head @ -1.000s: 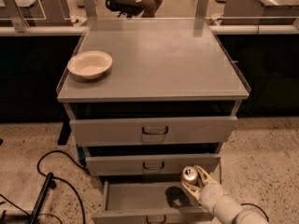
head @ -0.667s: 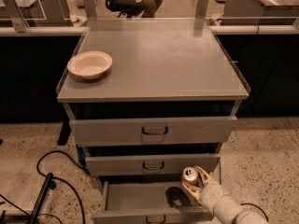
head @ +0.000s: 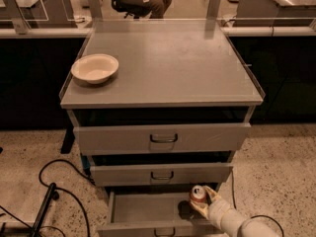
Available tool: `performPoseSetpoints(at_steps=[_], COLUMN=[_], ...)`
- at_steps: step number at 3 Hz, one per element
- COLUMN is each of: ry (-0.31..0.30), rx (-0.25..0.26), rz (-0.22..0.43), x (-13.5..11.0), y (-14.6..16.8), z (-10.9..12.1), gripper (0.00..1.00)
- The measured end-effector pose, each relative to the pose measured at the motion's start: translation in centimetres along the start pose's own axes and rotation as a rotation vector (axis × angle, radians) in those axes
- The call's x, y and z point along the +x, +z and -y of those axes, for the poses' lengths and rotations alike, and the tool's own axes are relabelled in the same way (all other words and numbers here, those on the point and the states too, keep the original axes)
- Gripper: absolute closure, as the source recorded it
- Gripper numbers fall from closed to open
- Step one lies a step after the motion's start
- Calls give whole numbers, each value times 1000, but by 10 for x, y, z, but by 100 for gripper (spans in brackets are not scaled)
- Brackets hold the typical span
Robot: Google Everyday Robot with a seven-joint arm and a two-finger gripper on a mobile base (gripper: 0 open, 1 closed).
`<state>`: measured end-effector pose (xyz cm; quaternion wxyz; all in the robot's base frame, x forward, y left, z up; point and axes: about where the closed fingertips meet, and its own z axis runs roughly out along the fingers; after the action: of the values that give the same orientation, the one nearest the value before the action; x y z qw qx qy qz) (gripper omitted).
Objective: Place coke can into bottom drawer
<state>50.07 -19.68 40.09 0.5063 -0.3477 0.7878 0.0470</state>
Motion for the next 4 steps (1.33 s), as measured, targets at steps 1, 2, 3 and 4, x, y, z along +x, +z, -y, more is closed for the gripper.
performPoseSetpoints(at_steps=[1,2,3,4], ry=[5,39,103,103], rx=[-4,-19,-42,-42], rz=[-4,-26,-38,-38], x=[5,25,64,64], y=[3,12,41,41], z=[-2,-12,-33,-33], gripper=[100,100,100,100])
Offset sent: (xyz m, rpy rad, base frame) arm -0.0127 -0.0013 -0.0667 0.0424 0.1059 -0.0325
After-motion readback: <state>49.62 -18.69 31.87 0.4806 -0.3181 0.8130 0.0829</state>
